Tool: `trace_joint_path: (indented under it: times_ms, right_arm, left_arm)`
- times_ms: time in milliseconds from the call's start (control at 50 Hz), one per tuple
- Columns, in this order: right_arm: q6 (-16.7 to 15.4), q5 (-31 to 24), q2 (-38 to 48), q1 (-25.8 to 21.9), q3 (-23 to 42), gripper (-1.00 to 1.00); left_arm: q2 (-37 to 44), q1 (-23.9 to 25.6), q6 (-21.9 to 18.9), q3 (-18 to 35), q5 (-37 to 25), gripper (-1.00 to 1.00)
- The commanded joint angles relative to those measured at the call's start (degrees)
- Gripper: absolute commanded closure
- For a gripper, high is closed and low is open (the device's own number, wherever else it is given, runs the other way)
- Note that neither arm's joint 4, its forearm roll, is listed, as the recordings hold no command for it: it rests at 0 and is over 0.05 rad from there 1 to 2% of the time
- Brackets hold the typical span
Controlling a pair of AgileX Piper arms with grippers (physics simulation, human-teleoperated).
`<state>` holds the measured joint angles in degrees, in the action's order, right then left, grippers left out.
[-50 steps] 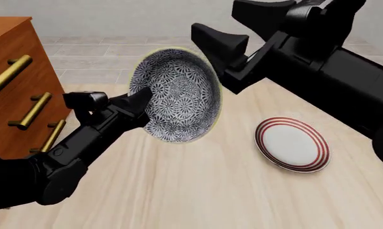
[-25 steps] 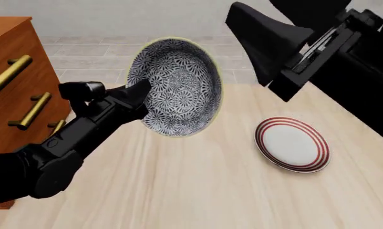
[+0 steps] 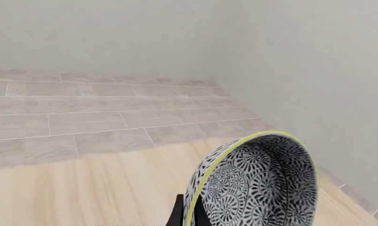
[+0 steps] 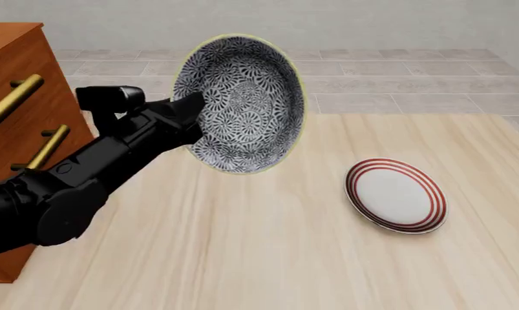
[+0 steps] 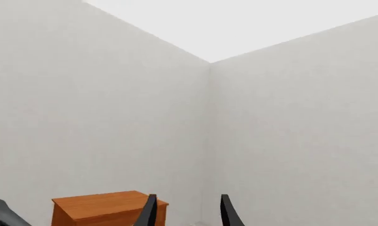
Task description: Put the bowl on top of the cabinet.
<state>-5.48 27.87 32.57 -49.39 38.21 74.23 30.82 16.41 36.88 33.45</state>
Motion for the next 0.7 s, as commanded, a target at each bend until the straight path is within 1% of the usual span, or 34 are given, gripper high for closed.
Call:
trace_joint_path:
  times_ms: [20, 40, 80, 180, 240, 280, 360, 460, 500, 560, 620, 640, 660, 700]
  right_arm:
    - [-0.2, 0.3, -4.3, 0.0, -1.0, -1.00]
    - [-1.0, 0.5, -4.5, -0.1, -1.2, -1.00]
    - [-0.4, 0.1, -4.8, 0.0, -0.8, -1.00]
    - [-0.3, 0.0, -5.6, 0.2, -0.7, -1.00]
    - [-0.3, -0.1, -6.0, 0.3, -0.8, -1.00]
    - [0.2, 0.1, -5.9, 0.5, -0.8, -1.00]
    - [0.8, 0.1, -6.2, 0.7, -0.7, -1.00]
    - [1.3, 0.0, -6.6, 0.6, -0.9, -1.00]
    - [1.2, 0.1, -6.6, 0.5, -1.0, -1.00]
    - [1.3, -0.4, -7.1, 0.4, -0.9, -1.00]
    - [1.7, -0.8, -7.5, 0.6, -0.7, -1.00]
    - [1.8, -0.9, -7.6, 0.9, -0.6, -1.00]
    - [1.8, -0.9, -7.6, 0.9, -0.6, -1.00]
    - [1.9, -0.6, -7.3, 1.2, -0.6, -1.00]
  left_arm:
    - [0.2, 0.0, -2.5, 3.8, -6.0, 1.00]
    - [0.3, 0.0, -2.5, 4.1, -6.5, 1.00]
    - [-0.1, -0.4, -2.5, 4.6, -7.5, 1.00]
    - [-0.6, -1.1, -2.9, 6.1, -10.4, 1.00]
    - [-0.7, -1.1, -2.9, 6.8, -11.4, 1.00]
    - [-0.8, -1.3, -2.1, 7.1, -12.1, 1.00]
    - [-1.2, -1.6, -2.4, 7.8, -13.3, 1.00]
    - [-1.5, -2.0, -1.7, 8.4, -14.7, 1.00]
    - [-2.1, -2.6, -0.5, 8.5, -15.3, 1.00]
    - [-2.6, -2.8, -0.5, 9.3, -16.7, 1.00]
    - [-2.7, -2.3, -1.7, 10.2, -17.7, 1.00]
    - [-2.9, -2.6, -2.7, 10.5, -18.3, 1.00]
    - [-2.8, -2.1, -2.0, 10.8, -18.5, 1.00]
    - [-3.5, -3.5, -2.1, 10.9, -19.1, 1.00]
